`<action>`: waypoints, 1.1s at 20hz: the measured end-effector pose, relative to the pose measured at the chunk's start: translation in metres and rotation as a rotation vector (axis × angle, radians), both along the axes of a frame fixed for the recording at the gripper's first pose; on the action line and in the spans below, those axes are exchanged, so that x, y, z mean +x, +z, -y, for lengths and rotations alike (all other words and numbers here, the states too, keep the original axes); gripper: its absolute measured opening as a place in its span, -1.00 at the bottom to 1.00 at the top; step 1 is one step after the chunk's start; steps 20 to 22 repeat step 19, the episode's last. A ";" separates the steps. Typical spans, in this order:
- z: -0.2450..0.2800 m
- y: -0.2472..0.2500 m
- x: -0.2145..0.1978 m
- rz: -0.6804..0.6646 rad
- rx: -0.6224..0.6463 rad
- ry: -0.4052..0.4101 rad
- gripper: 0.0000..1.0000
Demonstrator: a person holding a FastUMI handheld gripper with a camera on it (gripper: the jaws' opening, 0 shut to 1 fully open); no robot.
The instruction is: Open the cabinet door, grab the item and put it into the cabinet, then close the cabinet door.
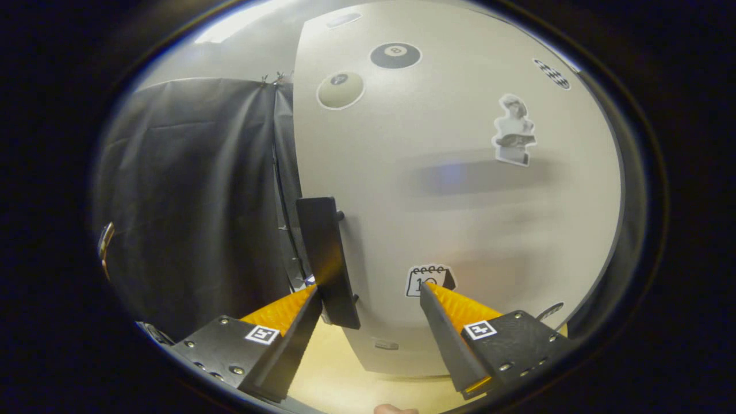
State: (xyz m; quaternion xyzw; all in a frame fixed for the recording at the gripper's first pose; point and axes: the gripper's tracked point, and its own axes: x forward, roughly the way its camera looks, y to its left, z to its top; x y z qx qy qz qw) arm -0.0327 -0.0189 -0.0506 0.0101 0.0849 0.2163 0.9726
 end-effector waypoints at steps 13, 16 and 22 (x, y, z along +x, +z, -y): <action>0.040 0.014 -0.001 0.075 -0.049 -0.117 0.96; 0.082 0.043 -0.003 0.145 -0.003 -0.196 0.96; 0.132 0.071 -0.016 0.230 0.005 -0.266 0.96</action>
